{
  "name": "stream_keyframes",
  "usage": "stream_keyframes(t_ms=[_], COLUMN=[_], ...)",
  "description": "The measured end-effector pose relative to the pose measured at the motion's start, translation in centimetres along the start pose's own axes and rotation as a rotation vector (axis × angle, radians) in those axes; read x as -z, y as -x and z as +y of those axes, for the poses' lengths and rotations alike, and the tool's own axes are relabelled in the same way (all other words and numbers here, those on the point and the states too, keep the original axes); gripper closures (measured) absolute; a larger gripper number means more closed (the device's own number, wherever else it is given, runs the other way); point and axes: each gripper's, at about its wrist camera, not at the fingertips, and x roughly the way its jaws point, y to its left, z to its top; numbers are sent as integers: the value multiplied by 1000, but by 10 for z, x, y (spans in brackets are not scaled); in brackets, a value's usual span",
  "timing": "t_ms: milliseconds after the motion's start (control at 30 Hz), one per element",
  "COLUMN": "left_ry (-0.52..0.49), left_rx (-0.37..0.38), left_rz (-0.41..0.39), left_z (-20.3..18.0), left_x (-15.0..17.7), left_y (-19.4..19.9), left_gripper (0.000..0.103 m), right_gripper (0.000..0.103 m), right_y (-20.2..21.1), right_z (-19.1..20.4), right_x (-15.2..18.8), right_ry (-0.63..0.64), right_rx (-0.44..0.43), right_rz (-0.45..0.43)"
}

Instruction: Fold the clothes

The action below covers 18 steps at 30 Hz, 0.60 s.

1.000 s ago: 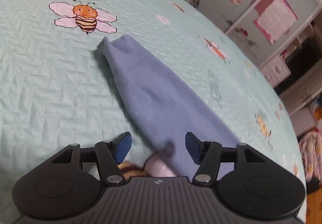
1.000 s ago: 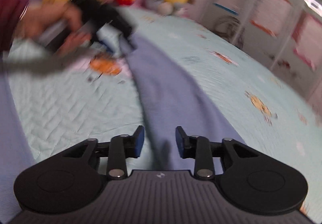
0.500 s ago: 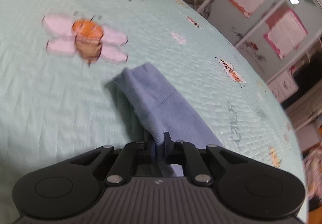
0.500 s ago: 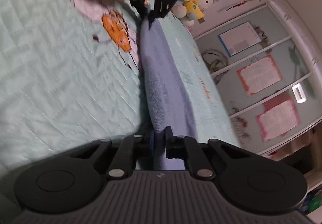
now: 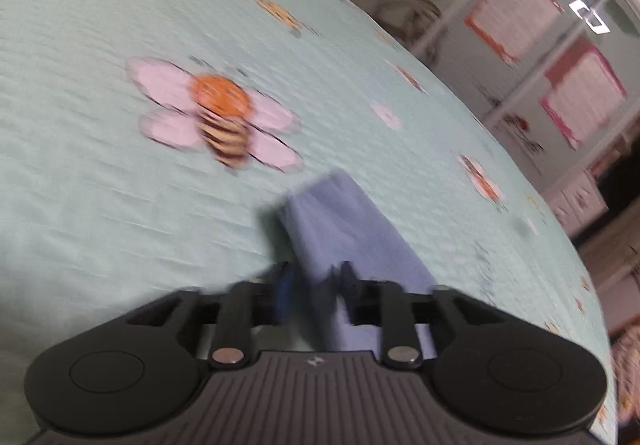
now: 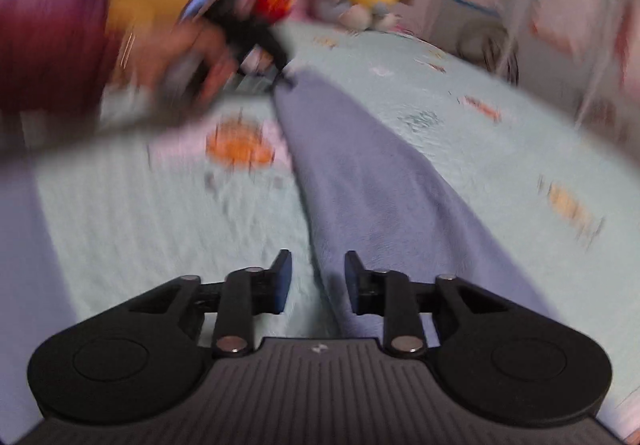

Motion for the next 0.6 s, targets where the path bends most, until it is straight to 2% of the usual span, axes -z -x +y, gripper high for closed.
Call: stream_keyframes(t_ms=[33, 67, 100, 167, 200, 233, 300, 367, 400, 433, 467, 500, 567, 600], left_ry=[-41, -127, -239, -470, -566, -641, -713, -817, -887, -956, -987, -992, -996, -980], left_rx=[-49, -94, -91, -14, 33, 81, 186, 246, 248, 211, 185, 185, 163, 157], left_rz=[-40, -86, -125, -163, -149, -122, -35, 21, 48, 77, 77, 48, 24, 33], left_z=[-3, -14, -30, -67, -87, -105, -131, -147, -152, -153, -147, -139, -130, -127], left_x=[1, 4, 12, 36, 49, 63, 88, 116, 131, 146, 154, 157, 155, 151], left_y=[10, 20, 29, 44, 48, 50, 51, 52, 51, 46, 43, 44, 46, 46], left_gripper=[69, 70, 70, 70, 70, 70, 69, 66, 66, 66, 62, 53, 40, 39], right_gripper=[73, 73, 74, 81, 92, 95, 96, 96, 96, 96, 103, 103, 103, 103], right_y=[7, 12, 14, 14, 8, 0, -17, -36, -46, -56, -64, -69, -63, -58], right_z=[-20, -42, -62, -96, -108, -118, -130, -140, -146, -152, -160, -168, -182, -183], right_x=[-2, -3, -3, -1, 0, 0, 1, 5, 9, 14, 22, 30, 44, 43], right_ry=[-129, -260, -371, -541, -598, -642, -711, -778, -825, -864, -886, -918, -1035, -1042], right_rx=[-22, -24, -5, 34, 47, 58, 70, 43, 9, -11, 4, 10, 24, 66], right_rz=[-43, -81, -117, -176, -183, -173, -152, -124, -101, -77, -53, -48, -115, -126])
